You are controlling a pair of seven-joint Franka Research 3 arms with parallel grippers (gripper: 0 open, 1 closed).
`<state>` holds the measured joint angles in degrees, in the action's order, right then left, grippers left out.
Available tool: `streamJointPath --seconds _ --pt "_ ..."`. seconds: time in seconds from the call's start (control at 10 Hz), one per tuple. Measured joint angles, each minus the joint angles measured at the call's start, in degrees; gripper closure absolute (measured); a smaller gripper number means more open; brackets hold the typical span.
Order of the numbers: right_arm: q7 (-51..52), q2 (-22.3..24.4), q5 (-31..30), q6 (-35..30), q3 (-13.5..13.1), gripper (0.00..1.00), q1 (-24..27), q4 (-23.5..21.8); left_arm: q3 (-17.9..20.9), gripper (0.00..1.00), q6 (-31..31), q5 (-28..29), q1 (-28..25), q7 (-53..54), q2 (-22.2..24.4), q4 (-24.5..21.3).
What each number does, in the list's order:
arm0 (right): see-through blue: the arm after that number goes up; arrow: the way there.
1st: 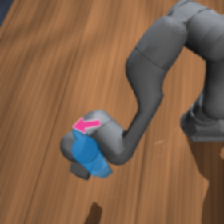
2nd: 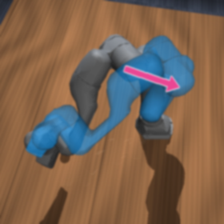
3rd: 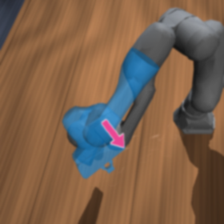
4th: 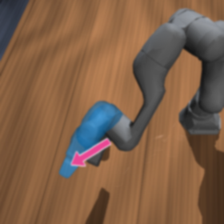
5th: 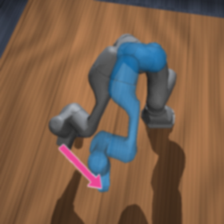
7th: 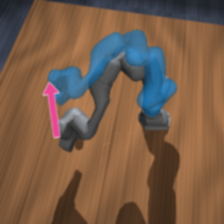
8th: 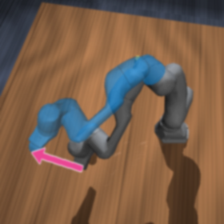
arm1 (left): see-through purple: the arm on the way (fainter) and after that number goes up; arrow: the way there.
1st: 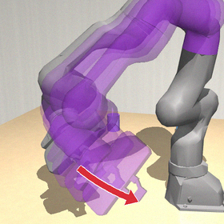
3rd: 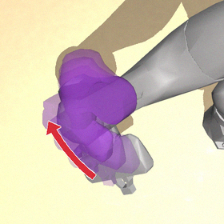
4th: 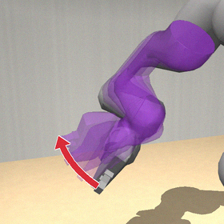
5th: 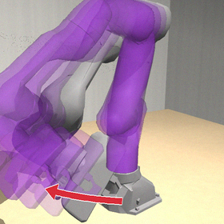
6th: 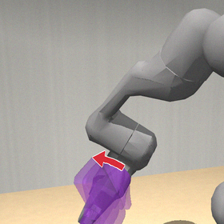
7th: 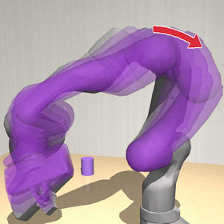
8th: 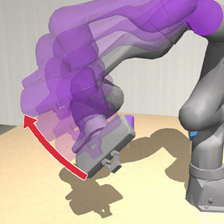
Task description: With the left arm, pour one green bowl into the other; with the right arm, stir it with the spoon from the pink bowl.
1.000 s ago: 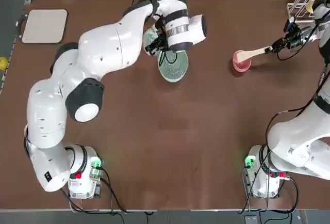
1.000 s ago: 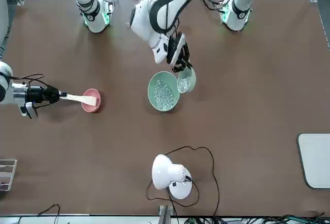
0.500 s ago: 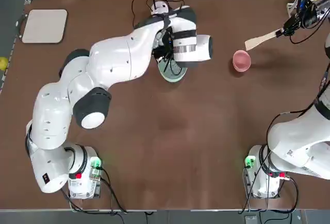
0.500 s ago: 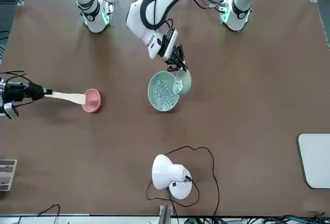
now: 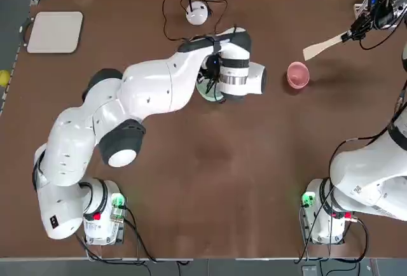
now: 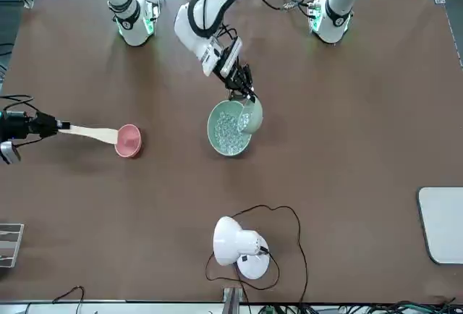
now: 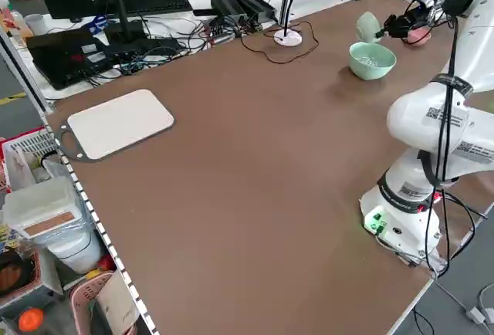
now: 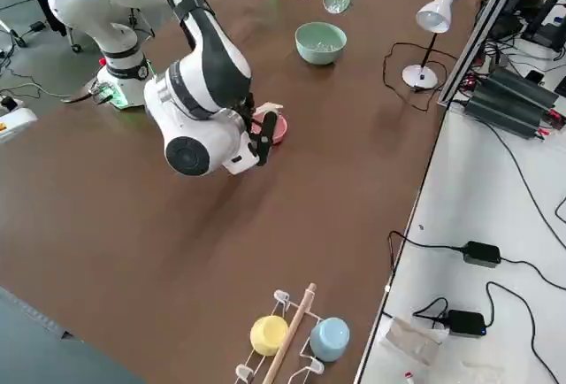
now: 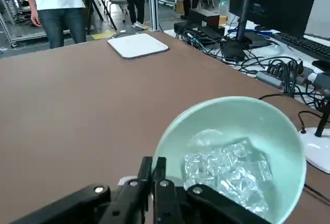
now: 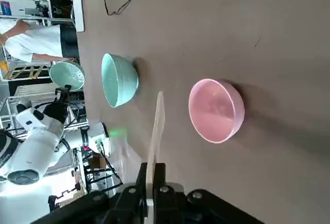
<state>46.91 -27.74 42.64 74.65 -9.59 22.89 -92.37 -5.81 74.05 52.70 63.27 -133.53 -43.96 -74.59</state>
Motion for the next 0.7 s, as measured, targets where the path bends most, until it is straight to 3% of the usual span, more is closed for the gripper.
streamJointPath --seconds 0.4,0.7 --pt "-6.1 5.5 -5.7 3.3 0.0 0.94 -4.7 0.0 0.3 0.96 -0.2 3.7 1.0 -0.5 -4.0 0.1" --pt "-10.9 8.9 -6.2 5.1 0.0 0.94 -7.2 -0.4 1.7 0.96 -2.2 6.4 2.9 -1.4 -7.1 0.2"
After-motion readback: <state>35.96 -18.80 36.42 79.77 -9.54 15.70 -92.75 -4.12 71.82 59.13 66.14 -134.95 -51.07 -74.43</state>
